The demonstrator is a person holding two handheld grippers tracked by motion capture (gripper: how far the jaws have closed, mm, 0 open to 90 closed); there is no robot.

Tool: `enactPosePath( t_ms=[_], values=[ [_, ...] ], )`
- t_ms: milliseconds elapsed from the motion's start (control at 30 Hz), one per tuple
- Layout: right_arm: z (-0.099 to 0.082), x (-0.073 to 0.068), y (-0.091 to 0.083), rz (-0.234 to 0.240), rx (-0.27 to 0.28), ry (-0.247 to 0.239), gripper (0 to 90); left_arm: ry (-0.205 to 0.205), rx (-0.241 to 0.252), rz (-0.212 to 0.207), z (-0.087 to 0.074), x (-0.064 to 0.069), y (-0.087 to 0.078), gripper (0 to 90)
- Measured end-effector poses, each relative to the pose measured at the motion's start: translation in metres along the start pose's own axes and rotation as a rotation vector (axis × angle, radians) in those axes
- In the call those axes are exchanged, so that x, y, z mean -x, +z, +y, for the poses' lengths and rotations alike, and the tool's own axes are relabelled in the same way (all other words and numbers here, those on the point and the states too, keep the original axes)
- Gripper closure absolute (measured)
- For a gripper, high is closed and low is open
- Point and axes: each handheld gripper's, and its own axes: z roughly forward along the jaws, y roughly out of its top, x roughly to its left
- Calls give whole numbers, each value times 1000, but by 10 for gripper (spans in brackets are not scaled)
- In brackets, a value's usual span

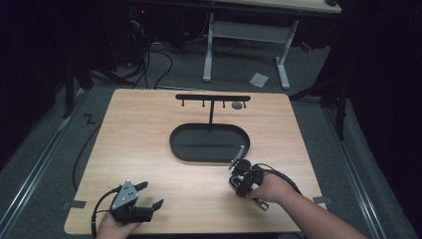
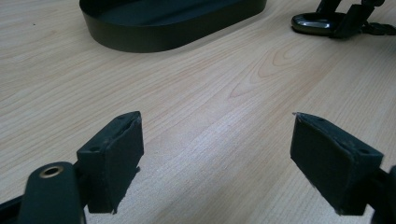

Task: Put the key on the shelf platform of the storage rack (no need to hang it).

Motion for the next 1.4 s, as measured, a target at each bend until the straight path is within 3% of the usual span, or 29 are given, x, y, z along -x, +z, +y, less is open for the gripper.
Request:
enactPosePath(
  t_ms=[233,467,800,867,967,1400],
  values=[
    [3,2,3,14,-5,28,469,0,1,1,0,0,0,180],
    [4,-1,3,-11,-18,26,478,1,1,1,0,0,0,180],
    [6,-1,2,-7,-40,27,490,0,2,2,0,-1,-1,180],
    [7,1,-3,-16,-36,7,490,-1,1,1,0,-1,-1,181],
    [9,3,-12,-21,-26,35,490,0,1,0,0,-1,-1,180],
    [15,14,-53,-70,26,26,490,-1,1,0,0,-1,-1,181]
  ],
)
